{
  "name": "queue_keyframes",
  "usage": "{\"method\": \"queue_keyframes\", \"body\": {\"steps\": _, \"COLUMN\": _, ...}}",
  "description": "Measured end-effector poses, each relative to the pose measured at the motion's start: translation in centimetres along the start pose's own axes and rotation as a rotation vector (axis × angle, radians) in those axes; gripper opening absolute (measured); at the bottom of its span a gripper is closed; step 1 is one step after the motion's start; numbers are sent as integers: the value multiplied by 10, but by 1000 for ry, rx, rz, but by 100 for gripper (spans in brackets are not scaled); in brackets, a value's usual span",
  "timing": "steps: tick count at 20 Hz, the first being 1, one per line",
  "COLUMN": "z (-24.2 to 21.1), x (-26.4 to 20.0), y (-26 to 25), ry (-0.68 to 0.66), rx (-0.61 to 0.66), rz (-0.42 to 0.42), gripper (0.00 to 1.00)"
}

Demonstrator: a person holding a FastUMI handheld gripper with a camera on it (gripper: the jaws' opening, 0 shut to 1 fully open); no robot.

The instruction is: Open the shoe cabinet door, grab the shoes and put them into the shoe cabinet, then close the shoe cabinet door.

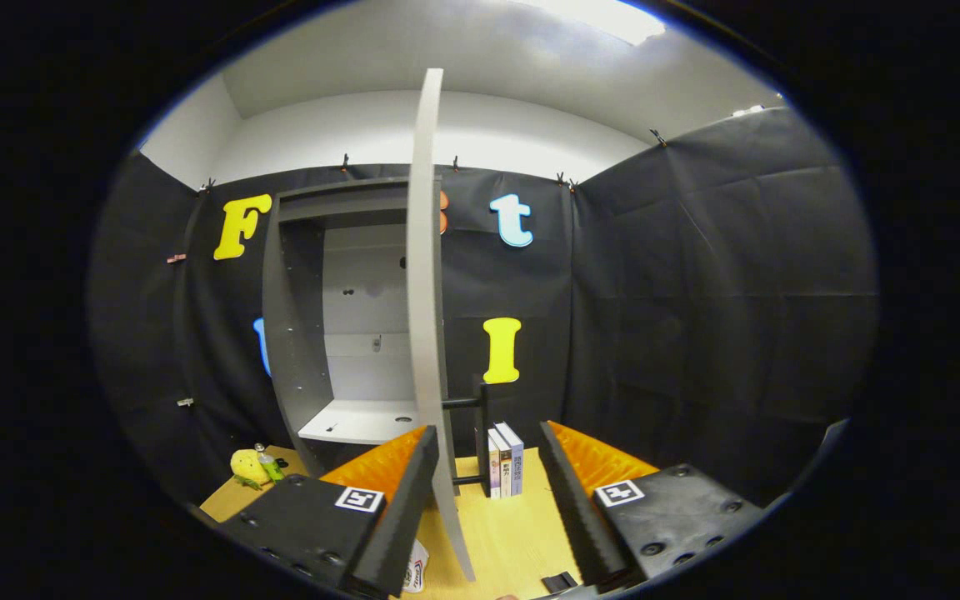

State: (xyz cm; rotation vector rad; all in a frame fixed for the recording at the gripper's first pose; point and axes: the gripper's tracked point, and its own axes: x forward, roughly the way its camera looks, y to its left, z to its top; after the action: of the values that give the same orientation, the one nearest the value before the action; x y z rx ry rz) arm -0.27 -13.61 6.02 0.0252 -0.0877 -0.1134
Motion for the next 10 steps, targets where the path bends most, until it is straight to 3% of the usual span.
{"method": "queue_keyframes", "body": {"steps": 2, "z": 6, "x": -8, "y": 21, "ry": -9, "rx": -16, "rz": 25, "gripper": 99}}
{"method": "queue_keyframes", "body": {"steps": 10, "z": 21, "x": -20, "y": 92, "ry": -54, "rx": -13, "rz": 110, "gripper": 98}}
